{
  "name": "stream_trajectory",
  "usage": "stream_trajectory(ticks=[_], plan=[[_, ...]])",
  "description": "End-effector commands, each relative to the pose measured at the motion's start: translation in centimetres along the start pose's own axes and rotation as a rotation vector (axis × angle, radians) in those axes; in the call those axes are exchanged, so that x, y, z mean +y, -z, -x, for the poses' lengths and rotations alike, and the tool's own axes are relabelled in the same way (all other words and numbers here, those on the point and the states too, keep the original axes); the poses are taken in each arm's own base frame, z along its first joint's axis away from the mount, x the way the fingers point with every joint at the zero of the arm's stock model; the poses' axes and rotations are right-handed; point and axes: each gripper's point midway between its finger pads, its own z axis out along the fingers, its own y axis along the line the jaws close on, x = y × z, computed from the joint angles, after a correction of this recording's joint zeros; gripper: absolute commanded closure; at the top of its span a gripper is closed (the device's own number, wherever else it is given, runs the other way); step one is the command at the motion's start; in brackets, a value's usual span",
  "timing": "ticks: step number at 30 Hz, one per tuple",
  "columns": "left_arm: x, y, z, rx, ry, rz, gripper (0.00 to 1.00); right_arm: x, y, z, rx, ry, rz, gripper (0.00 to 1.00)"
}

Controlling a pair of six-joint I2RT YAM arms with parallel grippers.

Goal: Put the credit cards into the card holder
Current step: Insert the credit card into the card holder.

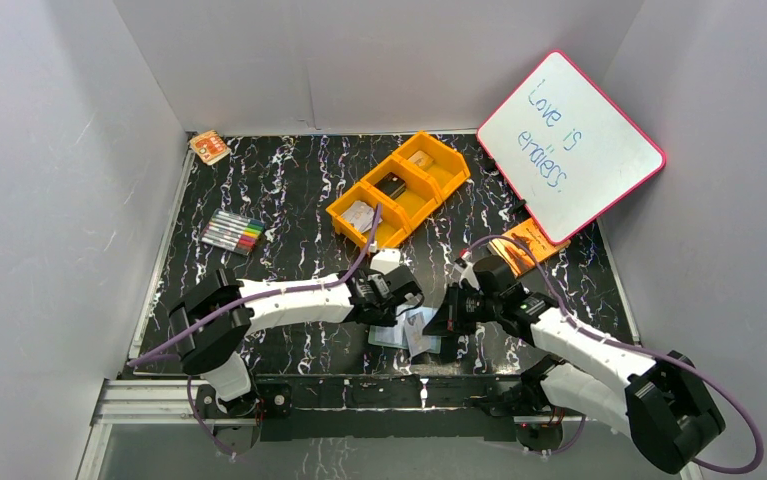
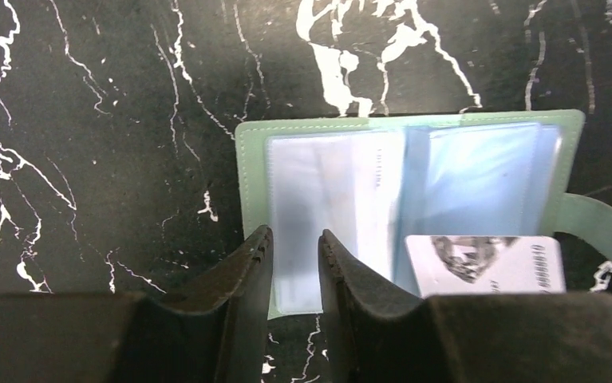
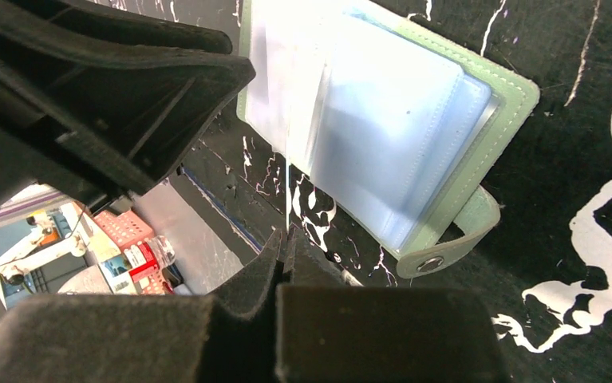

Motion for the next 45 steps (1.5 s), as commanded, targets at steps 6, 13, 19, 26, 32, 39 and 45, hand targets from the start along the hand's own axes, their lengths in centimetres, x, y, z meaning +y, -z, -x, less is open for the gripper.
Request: stream_trajectory(ticks=[6,13,19,26,32,39,45], plan=[[2.6,-0.7,-0.7,-0.009,0.013,0.096,0.78,1.4,0.2,1.3,-0.061,0.030,0.042,1.00],[2.9,-0.7,-0.9,-0.007,0.013,0.102,0.78,1.8,-0.9,2.2,-0.066,0.013,0.067,1.00],[3.0,-0.6,-1.1,0.001,0.017,0.103,0.78,1.2,-1.8,2.2,-0.052,-0.019,0.059,1.00],[3.1,-0.4,-1.2,0.003,0.019,0.098,0.78,0.7,-2.5,2.2,-0.034,-0.037,0.051,1.00],[3.0,-0.2,-1.0,-0.001,0.018,0.093,0.78,0.2,-3.1,2.3,-0.029,-0.053,0.038,1.00],[3.1,0.6,-0.4,-0.013,0.020,0.091,0.76,-0.2,-3.8,2.6,-0.037,-0.072,0.026,1.00],[3.7,1.4,-0.1,-0.027,0.025,0.094,0.75,-0.4,-4.4,2.6,-0.038,-0.091,0.019,1.00]])
